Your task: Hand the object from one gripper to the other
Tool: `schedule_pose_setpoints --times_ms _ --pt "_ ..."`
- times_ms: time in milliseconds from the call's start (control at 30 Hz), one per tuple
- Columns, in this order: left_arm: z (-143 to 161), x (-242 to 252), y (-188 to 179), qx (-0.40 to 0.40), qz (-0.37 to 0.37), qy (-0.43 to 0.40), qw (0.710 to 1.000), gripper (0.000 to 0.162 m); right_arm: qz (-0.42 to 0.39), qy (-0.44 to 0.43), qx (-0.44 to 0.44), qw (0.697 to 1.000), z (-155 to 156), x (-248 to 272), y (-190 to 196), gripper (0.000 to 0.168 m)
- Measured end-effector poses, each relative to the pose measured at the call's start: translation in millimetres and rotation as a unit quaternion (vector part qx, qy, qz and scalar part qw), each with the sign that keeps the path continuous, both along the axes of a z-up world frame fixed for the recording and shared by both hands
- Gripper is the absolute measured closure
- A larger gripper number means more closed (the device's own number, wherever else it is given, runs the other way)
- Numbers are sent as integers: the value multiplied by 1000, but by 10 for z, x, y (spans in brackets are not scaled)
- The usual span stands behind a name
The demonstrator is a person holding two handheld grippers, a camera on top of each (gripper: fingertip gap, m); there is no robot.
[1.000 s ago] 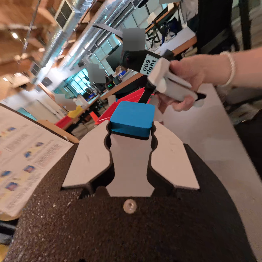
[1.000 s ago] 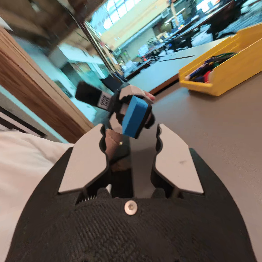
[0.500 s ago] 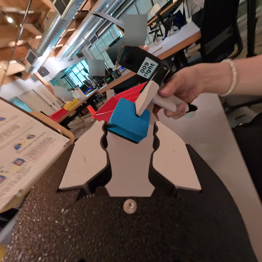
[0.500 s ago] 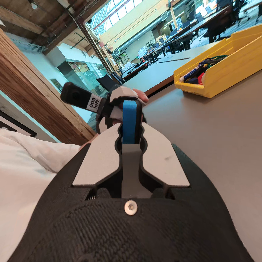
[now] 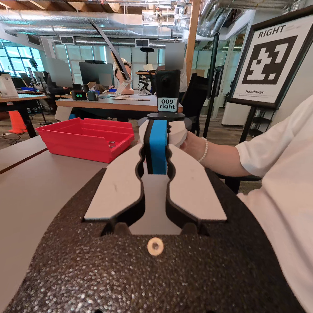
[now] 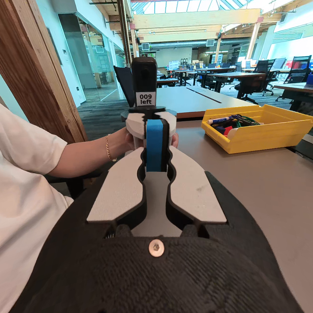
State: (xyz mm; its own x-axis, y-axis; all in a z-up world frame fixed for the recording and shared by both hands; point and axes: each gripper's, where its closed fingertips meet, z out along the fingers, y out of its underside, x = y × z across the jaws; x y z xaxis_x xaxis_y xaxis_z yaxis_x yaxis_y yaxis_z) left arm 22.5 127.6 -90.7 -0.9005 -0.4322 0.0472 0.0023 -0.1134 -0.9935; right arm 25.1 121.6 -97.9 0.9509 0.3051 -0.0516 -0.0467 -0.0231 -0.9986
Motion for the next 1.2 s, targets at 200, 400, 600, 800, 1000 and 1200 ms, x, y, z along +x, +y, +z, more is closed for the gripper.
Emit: schedule_pose_setpoints --times_ms 200,400,600,800,1000,1200 --pt "-106 82 35 29 26 -26 999 141 -42 17 -33 998 -138 110 38 143" --pt "-50 125 145 157 133 -212 955 141 -6 228 -87 970 -222 154 41 84" --pt "-33 50 81 231 149 -311 910 141 76 388 -79 915 -130 97 13 98" --pt "-157 63 -9 273 135 -321 897 141 93 395 -82 910 -124 58 -4 106" --pt "-151 72 -10 265 137 -313 902 140 85 360 -56 927 -133 75 52 114" --pt "-54 216 169 166 171 -138 961 100 -100 125 -27 987 -162 425 97 114"
